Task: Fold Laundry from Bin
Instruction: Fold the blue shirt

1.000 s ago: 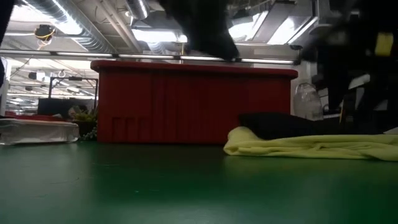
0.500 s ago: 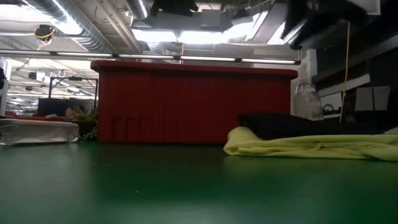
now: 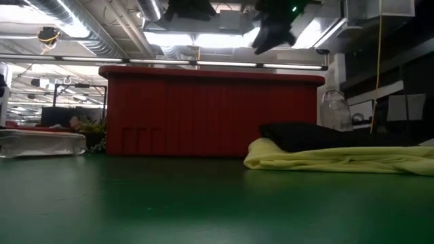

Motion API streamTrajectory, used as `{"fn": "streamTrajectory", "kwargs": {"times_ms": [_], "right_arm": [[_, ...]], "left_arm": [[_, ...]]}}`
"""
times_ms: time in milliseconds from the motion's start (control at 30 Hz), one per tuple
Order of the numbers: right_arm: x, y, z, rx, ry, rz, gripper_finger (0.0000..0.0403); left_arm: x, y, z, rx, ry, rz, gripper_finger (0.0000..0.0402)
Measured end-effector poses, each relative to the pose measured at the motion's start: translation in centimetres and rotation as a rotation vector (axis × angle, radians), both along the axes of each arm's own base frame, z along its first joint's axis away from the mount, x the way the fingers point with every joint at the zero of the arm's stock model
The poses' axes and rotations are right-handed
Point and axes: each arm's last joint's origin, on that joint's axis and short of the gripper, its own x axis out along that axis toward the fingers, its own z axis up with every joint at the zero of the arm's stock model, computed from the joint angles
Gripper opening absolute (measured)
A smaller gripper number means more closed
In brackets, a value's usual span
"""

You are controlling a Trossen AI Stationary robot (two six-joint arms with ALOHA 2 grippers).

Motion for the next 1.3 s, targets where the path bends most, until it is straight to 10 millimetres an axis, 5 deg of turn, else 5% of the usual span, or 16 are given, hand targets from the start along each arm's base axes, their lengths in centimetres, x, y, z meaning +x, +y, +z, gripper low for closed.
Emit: {"fn": "streamTrajectory", "kwargs": {"times_ms": [267,500,767,1300], "right_arm": [[-0.7,-9.8,-1.8,0.070,-0.191,-0.178,0.0188],[-0.3,-15.0,-5.4,0.115,-0.234,-0.222,0.0188],[1.7,-17.9,-8.6,0.192,-0.434,-0.344,0.0188],[1.3,-19.8,-9.6,0.175,-0.537,-0.526,0.0188]], "left_arm": [[0.0,0.0,-0.7,-0.016,0.055,0.001,0.0128],[0.0,0.0,-0.6,-0.015,0.053,0.003,0.0128],[0.0,0.0,-0.6,-0.013,0.054,0.008,0.0128],[0.0,0.0,-0.6,-0.011,0.054,0.008,0.0128]]}}
